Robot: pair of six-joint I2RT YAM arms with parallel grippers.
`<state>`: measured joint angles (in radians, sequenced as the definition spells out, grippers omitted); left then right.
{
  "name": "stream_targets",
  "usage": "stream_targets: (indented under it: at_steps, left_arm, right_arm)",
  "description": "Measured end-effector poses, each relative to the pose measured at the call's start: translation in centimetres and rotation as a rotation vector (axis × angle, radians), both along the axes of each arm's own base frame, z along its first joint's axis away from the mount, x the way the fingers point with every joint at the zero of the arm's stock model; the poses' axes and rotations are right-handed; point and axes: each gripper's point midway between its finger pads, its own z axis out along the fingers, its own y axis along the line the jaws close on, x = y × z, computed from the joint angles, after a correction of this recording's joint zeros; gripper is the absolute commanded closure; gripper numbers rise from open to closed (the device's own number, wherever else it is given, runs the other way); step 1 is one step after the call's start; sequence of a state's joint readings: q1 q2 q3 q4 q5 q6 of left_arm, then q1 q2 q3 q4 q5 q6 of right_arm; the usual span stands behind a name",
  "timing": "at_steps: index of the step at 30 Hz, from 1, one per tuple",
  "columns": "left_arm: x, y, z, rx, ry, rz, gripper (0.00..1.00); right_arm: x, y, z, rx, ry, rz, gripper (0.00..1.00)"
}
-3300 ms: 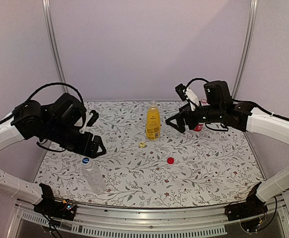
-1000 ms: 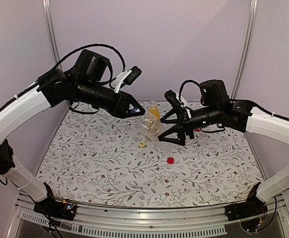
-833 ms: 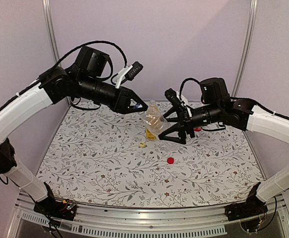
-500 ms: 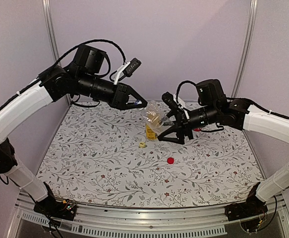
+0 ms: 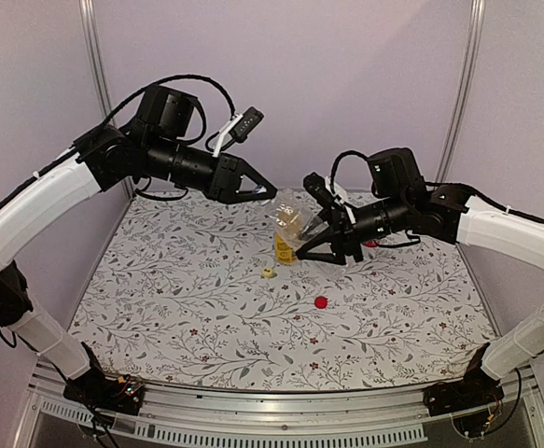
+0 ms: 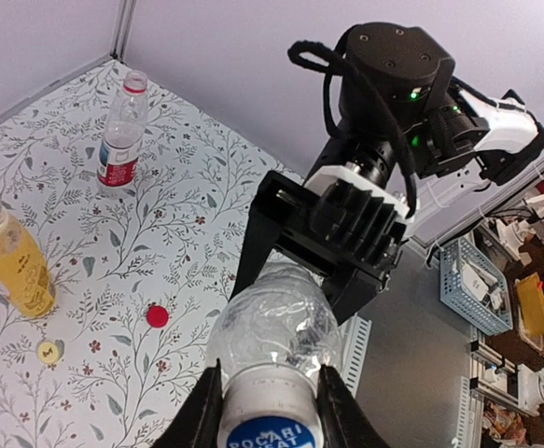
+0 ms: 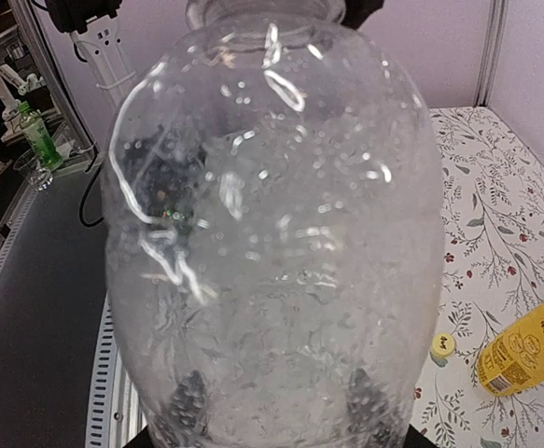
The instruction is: Unscrew the bottle caps
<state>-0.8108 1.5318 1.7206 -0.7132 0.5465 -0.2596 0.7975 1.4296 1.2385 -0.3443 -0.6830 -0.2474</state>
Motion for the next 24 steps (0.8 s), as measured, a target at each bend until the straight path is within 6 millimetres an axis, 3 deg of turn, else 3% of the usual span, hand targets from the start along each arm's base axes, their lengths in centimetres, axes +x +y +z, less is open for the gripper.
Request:
stream_targets:
  at_steps: [4,10,16,24]
  left_arm:
    - [0.3,0.1,-0.1,-0.017,0.012,-0.006,0.46]
    - [1.4,1.4,-0.1,-0.048,-0.007,0.024,0.13]
    - [1.3,3.2,0.8,-0.145,-0.069,0.048,0.09]
    - [-0.4,3.2,1.5,-0.302,-0.094,-0.004,0.23]
  right_arm:
    - [0.0,0.0,0.0,0.000,0.008,-0.004,0.58]
    - [0.0,0.3,0.5,0.027,0.013,-0.002,0.59]
    - [-0.2,0.4,0.2,0.045,0.037,0.007,0.60]
    - [-0.5,0.7,0.7,0.082,0.062,0.024,0.60]
